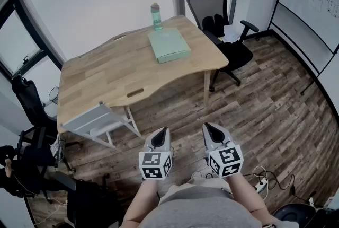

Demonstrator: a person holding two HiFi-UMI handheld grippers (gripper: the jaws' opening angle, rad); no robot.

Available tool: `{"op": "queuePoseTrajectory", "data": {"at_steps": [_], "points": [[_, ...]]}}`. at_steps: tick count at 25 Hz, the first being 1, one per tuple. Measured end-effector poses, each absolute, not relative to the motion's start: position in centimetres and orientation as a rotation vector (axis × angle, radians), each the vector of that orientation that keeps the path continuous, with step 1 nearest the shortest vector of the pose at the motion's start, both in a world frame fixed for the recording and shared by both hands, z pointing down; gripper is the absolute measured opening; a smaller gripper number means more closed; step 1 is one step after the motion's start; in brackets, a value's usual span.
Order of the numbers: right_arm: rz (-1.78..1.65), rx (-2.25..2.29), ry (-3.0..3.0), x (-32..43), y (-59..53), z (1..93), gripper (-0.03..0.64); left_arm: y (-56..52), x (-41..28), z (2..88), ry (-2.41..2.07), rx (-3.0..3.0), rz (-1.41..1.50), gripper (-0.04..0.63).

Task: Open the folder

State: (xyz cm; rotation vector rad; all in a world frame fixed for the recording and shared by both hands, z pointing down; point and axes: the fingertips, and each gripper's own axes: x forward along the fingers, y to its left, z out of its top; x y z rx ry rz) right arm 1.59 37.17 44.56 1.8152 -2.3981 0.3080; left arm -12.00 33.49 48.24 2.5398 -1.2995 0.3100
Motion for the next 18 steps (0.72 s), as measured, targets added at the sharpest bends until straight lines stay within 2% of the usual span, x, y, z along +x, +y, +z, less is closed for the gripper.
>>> {"op": "queuePoseTrajectory", "data": {"at_steps": [18], "points": [[0.296,1.785,-2.424,2.1,38.2,44.3,-0.003,34.5,-11.9,47.4,-1.299,2.511,0.246,0.005]]}}
